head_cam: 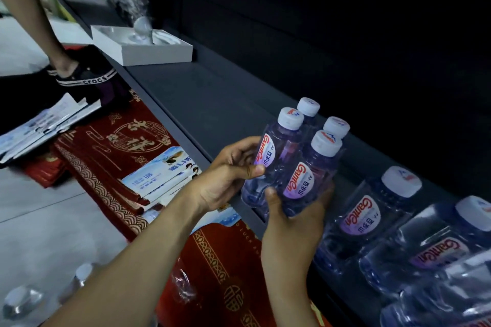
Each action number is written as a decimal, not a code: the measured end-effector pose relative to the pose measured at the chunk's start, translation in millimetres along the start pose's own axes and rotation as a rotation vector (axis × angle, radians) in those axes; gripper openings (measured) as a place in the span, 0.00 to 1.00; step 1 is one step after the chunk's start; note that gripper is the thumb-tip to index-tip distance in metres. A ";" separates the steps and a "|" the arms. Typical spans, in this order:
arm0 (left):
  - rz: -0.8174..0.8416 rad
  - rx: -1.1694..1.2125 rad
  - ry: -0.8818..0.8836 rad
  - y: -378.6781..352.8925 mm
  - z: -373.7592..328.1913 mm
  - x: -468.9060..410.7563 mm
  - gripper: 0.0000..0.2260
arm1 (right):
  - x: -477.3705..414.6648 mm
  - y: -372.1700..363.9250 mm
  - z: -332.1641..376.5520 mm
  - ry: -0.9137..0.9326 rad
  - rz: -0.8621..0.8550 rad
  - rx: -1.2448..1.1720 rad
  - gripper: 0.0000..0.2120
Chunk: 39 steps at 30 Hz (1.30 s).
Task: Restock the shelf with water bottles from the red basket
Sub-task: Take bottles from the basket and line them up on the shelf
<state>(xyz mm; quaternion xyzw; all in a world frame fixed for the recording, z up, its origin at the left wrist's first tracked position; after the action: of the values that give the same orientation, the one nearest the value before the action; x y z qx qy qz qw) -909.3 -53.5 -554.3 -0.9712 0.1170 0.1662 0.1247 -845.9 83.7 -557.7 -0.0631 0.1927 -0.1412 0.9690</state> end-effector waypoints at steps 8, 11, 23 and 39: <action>-0.024 -0.034 0.008 -3.1 6.5 -10.9 0.24 | -10.3 2.5 -6.1 -0.014 -0.013 0.097 0.46; -0.028 -0.051 0.018 -2.6 7.6 -10.1 0.24 | -8.7 4.1 -7.4 -0.051 0.001 0.097 0.47; -0.169 -0.620 0.106 19.4 -19.2 29.2 0.28 | 51.7 9.2 -7.6 -0.178 0.139 0.264 0.42; -0.609 -2.277 0.775 119.7 -213.8 368.3 0.25 | 236.3 -195.9 15.1 0.134 1.091 0.496 0.26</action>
<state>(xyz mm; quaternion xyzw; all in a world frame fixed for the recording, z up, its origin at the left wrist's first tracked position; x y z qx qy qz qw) -540.8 -294.7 -512.9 -0.4992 -0.2949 -0.1606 -0.7988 -679.5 -172.2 -593.3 0.2817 0.2192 0.3322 0.8730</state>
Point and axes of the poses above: each hand's wrist, its own x-axis away from the middle knuckle, its own y-axis out of the back of the hand, z = x × y, the point moved 9 cm from there along -x, towards the middle knuckle, and after that the axes turned 15 degrees about -x, right-handed, at the moved point
